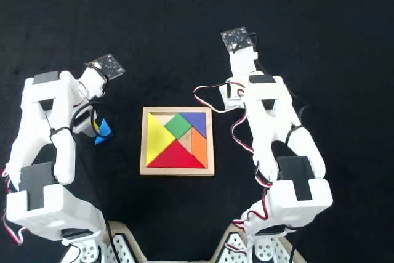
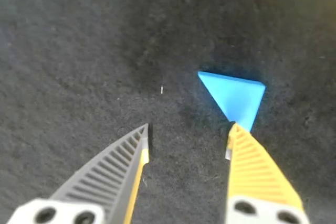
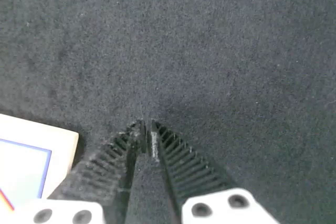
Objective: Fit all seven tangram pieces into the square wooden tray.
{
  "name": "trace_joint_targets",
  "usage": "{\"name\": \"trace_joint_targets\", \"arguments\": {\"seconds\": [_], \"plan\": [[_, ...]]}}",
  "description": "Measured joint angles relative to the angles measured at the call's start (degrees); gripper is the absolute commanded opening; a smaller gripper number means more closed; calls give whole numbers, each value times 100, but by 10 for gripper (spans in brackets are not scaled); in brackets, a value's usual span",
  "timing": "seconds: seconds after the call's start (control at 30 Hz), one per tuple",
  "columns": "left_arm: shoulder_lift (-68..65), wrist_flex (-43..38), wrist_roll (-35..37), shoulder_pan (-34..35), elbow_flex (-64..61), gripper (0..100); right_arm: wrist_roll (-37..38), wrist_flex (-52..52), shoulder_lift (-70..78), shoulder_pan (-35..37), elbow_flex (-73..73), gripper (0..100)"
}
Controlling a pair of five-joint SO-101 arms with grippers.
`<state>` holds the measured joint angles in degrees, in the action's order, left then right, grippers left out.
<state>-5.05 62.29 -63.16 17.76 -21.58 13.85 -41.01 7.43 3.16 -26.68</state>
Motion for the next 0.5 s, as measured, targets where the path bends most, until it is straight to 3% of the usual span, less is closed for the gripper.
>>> {"name": "trace_joint_targets", "arguments": {"seconds": [0.1,0.27,0.5], "plan": [[0,0,167,0,9,245,0,0,0,0,0,12],[0,378,1108,-290,9,246,0,0,0,0,0,12],[0,624,3956,-624,-9,271,0,0,0,0,0,12]]}}
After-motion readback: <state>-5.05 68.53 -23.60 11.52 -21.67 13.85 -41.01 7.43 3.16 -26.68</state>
